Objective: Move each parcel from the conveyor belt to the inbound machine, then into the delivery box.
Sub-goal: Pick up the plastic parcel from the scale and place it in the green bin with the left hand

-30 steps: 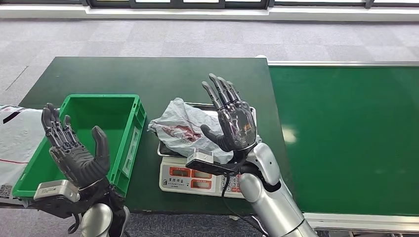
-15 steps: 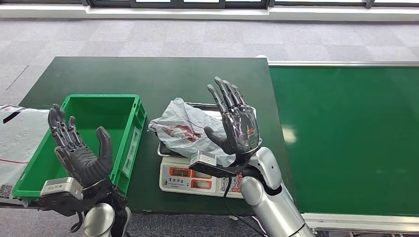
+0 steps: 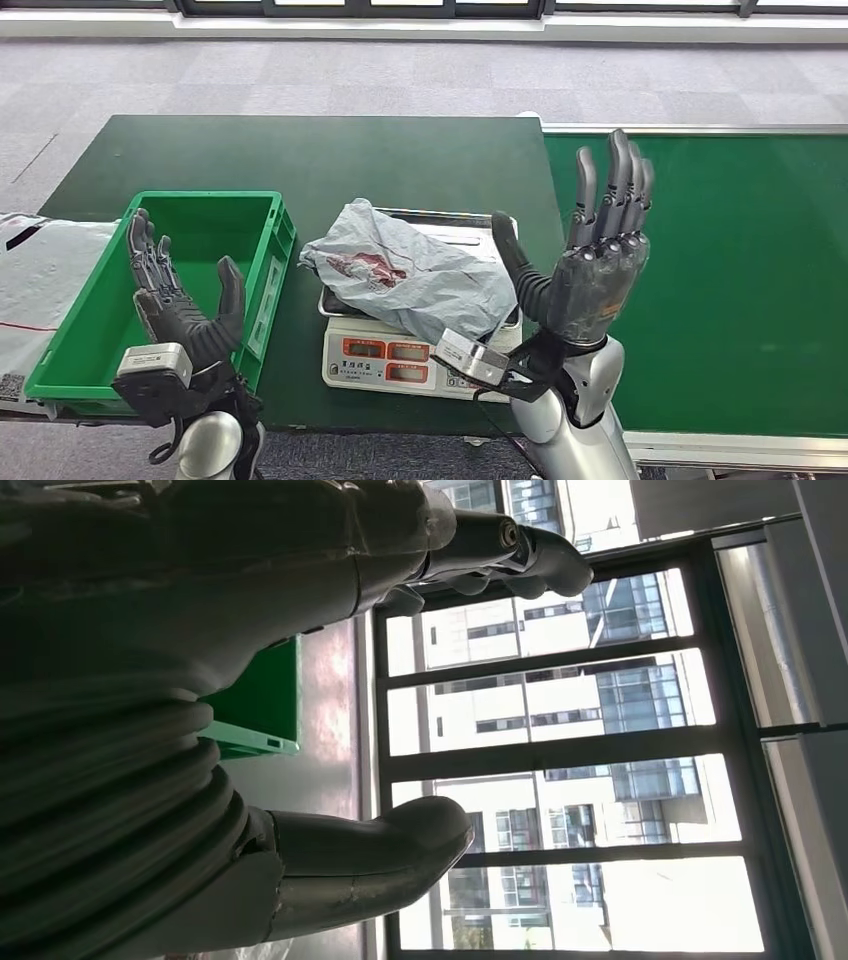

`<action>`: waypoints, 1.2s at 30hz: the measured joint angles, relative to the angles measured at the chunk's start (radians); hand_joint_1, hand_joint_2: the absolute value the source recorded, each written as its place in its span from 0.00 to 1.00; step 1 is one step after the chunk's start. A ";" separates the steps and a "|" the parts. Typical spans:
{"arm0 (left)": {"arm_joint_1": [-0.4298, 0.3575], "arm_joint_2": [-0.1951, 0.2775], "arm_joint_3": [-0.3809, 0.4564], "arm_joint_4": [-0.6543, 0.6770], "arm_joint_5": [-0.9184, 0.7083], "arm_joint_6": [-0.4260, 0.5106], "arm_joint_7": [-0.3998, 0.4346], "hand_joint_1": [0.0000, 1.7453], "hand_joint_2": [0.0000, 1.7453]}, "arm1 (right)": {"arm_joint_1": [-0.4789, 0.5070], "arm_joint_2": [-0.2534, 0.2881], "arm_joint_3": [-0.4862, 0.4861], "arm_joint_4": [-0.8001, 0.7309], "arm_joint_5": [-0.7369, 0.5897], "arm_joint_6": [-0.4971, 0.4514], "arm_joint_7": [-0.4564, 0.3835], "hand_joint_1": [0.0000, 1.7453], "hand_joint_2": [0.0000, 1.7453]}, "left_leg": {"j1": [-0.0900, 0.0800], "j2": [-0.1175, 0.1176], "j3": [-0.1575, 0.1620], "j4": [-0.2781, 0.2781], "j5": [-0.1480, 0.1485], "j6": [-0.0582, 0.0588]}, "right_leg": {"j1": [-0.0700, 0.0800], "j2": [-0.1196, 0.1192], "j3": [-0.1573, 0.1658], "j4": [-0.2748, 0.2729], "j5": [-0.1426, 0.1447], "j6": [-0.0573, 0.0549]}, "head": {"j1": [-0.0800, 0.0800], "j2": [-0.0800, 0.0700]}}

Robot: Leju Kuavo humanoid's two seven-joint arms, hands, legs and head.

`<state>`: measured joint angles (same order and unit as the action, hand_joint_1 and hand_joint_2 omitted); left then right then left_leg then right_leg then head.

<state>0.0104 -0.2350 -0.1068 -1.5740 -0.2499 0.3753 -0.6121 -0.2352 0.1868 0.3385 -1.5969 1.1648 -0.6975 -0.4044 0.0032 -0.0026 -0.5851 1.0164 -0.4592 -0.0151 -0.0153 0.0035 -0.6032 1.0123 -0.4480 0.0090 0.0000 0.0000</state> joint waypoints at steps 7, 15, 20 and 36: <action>-0.005 0.000 -0.012 0.022 -0.040 -0.028 0.030 0.00 1.00 | 0.046 0.084 -0.086 -0.112 -0.081 -0.003 -0.212 0.00 1.00 | 0.000 0.000 0.000 0.000 0.000 0.000 | 0.000 0.000 0.000 0.000 0.000 0.000 | 0.000 0.000; -0.097 -0.003 -0.062 0.143 -0.036 -0.076 0.056 0.00 1.00 | 0.056 0.121 -0.150 -0.139 -0.222 -0.003 -0.261 0.00 1.00 | 0.000 -0.001 0.001 0.000 0.001 0.001 | 0.000 -0.001 0.001 0.000 0.001 0.001 | 0.000 0.000; -0.185 -0.014 -0.093 0.240 -0.066 -0.089 0.088 0.00 1.00 | 0.058 0.122 -0.168 -0.139 -0.225 -0.003 -0.258 0.00 1.00 | 0.000 0.000 0.001 0.000 0.001 0.001 | -0.001 0.000 0.001 0.000 0.002 0.001 | 0.000 0.000; -0.408 -0.077 -0.109 0.671 -0.189 -0.082 0.079 0.00 1.00 | 0.061 0.123 -0.240 -0.114 -0.161 -0.003 -0.216 0.00 1.00 | 0.000 -0.001 0.000 0.000 0.002 0.001 | -0.001 0.000 0.000 0.000 0.003 0.001 | 0.000 0.000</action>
<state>-0.3976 -0.3119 -0.2156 -0.9029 -0.4386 0.2936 -0.5326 -0.1737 0.3098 0.0984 -1.7105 1.0040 -0.7004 -0.6207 0.0028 -0.0032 -0.5851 1.0168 -0.4573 -0.0145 -0.0158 0.0033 -0.6027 1.0123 -0.4454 0.0098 0.0000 0.0000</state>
